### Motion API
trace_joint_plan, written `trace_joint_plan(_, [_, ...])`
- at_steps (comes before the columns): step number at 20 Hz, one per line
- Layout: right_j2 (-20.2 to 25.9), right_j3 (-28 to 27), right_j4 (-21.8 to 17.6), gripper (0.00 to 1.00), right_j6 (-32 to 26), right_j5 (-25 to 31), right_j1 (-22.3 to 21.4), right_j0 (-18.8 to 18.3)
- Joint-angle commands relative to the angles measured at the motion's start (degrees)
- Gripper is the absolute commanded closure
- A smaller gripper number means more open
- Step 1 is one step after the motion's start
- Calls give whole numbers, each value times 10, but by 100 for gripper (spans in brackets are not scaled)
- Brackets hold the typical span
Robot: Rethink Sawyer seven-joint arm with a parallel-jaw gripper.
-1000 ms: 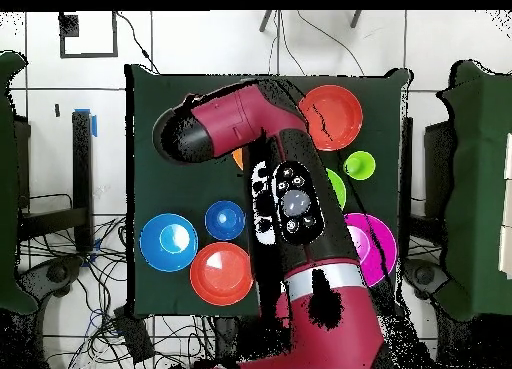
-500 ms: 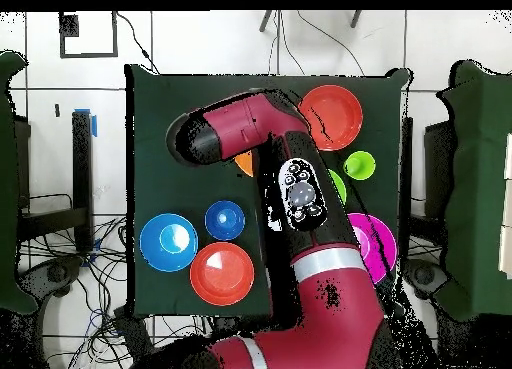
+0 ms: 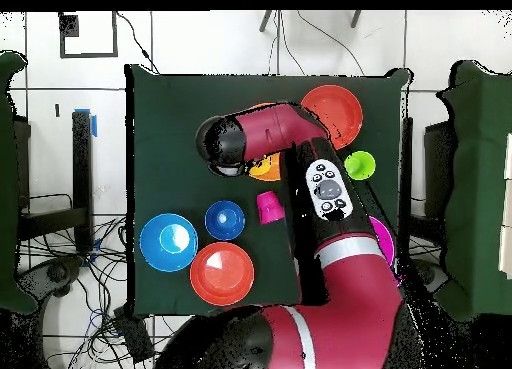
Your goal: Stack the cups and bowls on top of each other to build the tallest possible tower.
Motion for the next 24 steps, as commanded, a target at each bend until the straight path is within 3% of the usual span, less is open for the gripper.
trace_joint_plan(1, [44, -17, 11, 100, -154, 58, 30, -10])
trace_joint_plan(15, [41, -48, 10, 100, -160, 78, 46, 2])
trace_joint_plan(24, [48, -125, 3, 100, -178, 124, 83, 15])
